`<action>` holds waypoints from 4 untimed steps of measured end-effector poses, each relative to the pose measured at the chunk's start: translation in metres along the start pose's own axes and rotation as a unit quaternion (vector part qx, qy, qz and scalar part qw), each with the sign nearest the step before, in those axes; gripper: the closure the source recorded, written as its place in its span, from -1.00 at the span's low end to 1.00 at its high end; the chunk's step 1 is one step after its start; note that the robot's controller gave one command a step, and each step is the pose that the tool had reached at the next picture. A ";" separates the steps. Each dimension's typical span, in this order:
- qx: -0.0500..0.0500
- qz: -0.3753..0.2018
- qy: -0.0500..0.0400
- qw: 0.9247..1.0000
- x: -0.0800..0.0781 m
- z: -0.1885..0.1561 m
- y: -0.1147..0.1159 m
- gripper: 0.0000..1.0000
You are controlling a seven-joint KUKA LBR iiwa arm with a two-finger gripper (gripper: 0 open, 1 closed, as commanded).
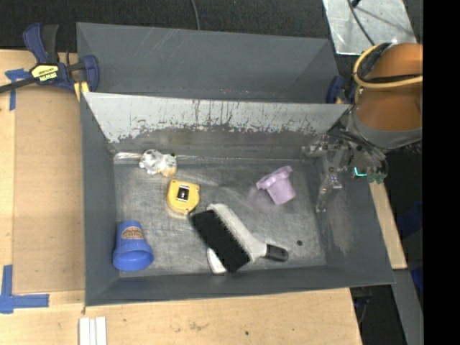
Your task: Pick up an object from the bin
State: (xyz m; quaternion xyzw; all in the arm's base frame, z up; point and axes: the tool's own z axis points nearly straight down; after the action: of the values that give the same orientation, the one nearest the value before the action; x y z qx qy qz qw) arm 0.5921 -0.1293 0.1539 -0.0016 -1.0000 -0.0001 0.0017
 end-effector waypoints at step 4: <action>0.000 -0.058 -0.001 0.998 -0.026 0.029 0.023 1.00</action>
Offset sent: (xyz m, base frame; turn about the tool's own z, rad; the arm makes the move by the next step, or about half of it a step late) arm 0.0260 0.0235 -0.0839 -0.1071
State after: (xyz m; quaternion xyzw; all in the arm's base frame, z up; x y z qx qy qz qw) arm 0.6178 -0.1060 0.1247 0.0568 -0.9984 -0.0003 0.0009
